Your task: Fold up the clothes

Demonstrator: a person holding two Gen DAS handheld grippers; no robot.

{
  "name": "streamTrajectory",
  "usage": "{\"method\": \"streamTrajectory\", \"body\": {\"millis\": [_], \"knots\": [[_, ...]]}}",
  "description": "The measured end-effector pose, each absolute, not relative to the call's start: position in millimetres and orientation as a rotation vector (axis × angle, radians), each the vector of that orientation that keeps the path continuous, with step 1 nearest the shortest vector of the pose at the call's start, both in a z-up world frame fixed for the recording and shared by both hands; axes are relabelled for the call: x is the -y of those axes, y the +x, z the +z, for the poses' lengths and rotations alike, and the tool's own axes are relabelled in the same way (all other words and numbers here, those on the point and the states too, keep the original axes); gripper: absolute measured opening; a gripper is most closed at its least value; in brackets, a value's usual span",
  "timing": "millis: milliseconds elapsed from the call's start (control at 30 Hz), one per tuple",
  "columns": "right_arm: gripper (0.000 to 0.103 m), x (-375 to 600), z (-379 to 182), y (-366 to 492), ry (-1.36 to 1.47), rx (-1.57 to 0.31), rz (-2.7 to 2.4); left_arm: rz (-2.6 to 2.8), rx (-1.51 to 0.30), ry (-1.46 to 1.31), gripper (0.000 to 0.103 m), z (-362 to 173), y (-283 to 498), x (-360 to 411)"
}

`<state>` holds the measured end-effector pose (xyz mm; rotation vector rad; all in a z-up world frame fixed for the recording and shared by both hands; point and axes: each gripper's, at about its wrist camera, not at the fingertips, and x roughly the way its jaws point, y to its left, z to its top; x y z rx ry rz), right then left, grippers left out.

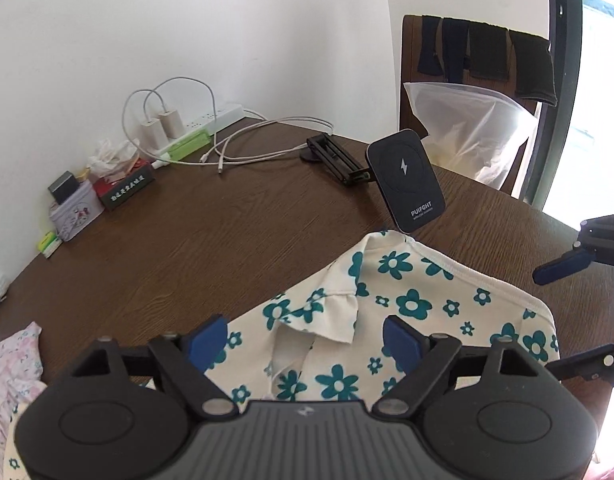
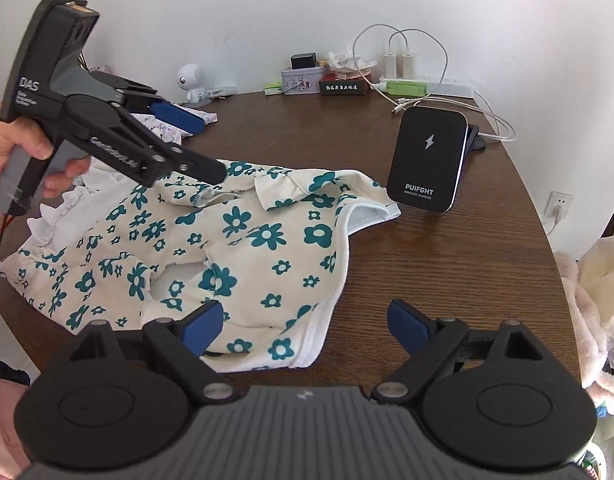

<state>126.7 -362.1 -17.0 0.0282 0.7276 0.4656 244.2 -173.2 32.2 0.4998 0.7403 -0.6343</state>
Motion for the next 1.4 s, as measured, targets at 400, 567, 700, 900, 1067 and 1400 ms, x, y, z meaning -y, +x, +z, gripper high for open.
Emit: {"method": "streamTrajectory", "body": {"millis": [400,567,700,900,1067,1400], "knots": [[0.069,368,-32,118,-0.023,-0.612,0.694,-0.631,-0.846,0.566,0.023,-16,299,234],[0.009,352,-33,129,-0.115,-0.651,0.818,-0.656,-0.867,0.532,0.011,-12,312,221],[0.004,347,-28,143,-0.124,-0.72,0.912,-0.652,-0.829,0.553,0.009,-1,315,212],[0.003,381,2,163,0.165,-0.776,0.932,-0.695,-0.781,0.52,0.01,22,328,206],[0.003,385,-22,168,0.186,-0.912,0.78,-0.711,-0.849,0.536,0.023,2,345,216],[0.063,378,-32,160,0.137,-0.879,0.742,-0.703,-0.82,0.587,0.013,-5,343,206]]}}
